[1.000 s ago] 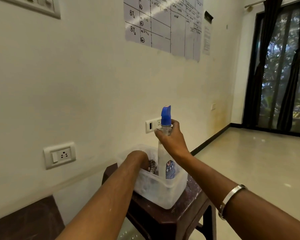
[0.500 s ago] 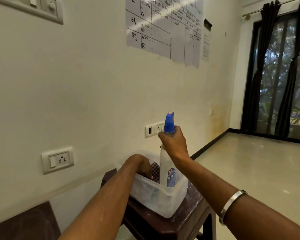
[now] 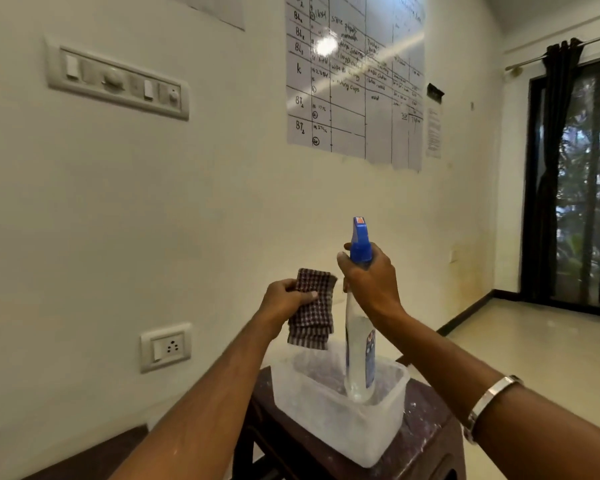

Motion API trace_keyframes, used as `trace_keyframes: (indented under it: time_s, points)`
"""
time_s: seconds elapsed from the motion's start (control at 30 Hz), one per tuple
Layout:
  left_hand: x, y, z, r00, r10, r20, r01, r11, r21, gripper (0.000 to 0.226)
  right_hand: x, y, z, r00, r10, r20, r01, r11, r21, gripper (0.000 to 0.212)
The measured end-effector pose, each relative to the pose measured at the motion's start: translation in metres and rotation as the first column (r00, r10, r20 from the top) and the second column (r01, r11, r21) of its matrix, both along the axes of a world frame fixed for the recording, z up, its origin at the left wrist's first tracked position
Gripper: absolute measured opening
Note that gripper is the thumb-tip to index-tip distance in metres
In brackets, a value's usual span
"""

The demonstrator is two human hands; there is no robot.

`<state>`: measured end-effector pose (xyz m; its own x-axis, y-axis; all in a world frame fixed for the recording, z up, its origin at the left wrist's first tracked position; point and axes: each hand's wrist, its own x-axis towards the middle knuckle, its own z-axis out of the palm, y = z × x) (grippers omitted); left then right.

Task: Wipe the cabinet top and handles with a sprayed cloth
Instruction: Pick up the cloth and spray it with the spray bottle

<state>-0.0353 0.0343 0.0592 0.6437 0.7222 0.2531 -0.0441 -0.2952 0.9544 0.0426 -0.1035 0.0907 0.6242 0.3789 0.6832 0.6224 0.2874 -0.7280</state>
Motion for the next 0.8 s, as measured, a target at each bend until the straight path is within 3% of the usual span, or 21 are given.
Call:
trace_keyframes:
  time_s: [0.13, 0.3, 0.47, 0.7, 0.8]
  points:
    - [-0.017, -0.012, 0.02, 0.975, 0.002, 0.221, 0.018, 0.996, -0.085, 0.034, -0.017, -0.014, 0.029, 0.996, 0.014, 0.086, -0.018, 0.999, 0.044, 0.021]
    - [-0.036, -0.028, 0.028, 0.916, -0.069, 0.396, 0.165, 0.963, -0.214, 0.035, -0.042, -0.033, 0.054, 0.988, 0.065, 0.137, -0.076, 0.995, 0.072, 0.022]
    - [-0.06, -0.042, 0.023, 0.917, -0.022, 0.398, 0.164, 0.931, -0.326, 0.037, -0.069, -0.044, 0.05, 0.977, 0.172, 0.127, -0.171, 0.985, -0.017, 0.021]
    - [-0.09, -0.048, 0.019, 0.919, -0.055, 0.39, 0.214, 0.901, -0.377, 0.038, -0.101, -0.043, -0.002, 0.932, 0.36, -0.035, -0.361, 0.922, -0.138, 0.021]
    - [-0.097, -0.039, 0.019, 0.901, -0.05, 0.431, 0.24, 0.885, -0.399, 0.066, -0.114, -0.041, -0.019, 0.908, 0.41, -0.082, -0.418, 0.893, -0.168, 0.026]
